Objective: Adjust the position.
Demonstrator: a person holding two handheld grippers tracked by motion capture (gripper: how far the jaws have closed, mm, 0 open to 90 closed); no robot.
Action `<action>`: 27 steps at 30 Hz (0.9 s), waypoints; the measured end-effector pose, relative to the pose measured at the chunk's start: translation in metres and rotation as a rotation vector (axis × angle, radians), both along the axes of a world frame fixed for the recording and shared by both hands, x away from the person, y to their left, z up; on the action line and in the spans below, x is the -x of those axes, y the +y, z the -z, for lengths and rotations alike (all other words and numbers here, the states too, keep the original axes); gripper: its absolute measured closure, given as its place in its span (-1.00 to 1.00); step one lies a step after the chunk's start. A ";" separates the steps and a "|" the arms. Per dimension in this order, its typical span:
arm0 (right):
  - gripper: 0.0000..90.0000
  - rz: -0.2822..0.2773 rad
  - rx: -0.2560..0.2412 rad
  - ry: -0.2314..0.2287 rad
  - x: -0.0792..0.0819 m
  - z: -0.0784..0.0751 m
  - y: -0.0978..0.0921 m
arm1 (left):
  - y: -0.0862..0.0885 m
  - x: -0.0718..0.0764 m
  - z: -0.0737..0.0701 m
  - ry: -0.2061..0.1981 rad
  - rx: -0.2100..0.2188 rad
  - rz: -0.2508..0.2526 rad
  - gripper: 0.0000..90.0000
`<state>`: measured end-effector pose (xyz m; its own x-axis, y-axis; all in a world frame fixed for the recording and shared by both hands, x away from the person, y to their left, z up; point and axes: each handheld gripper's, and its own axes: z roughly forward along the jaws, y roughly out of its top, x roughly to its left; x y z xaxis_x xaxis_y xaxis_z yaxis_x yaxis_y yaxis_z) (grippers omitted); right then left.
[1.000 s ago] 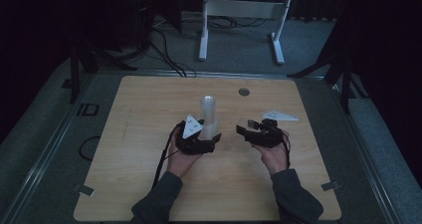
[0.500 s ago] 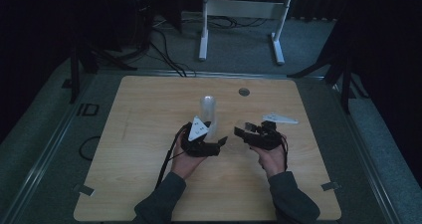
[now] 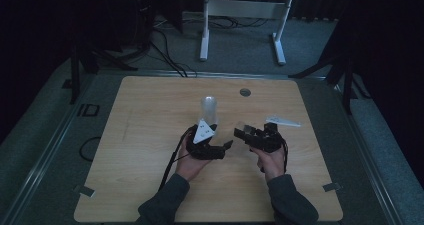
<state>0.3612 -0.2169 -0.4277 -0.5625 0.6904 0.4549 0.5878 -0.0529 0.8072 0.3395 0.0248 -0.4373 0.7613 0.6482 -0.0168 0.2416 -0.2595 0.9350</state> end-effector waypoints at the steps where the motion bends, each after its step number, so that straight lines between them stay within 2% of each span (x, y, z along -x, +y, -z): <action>1: -0.12 0.001 -0.006 0.002 0.000 0.000 0.000 | -0.001 0.000 0.000 0.002 0.003 0.003 -0.53; 9: -0.12 -0.015 -0.045 0.008 0.002 0.000 0.002 | -0.006 -0.001 0.005 0.005 0.018 0.027 -0.55; 24: -0.12 -0.031 -0.131 0.036 0.004 0.003 -0.001 | -0.020 -0.002 0.015 0.017 0.003 0.055 -0.58; 27: -0.12 -0.031 -0.133 0.038 0.004 0.002 -0.002 | -0.022 -0.002 0.017 0.020 0.002 0.055 -0.58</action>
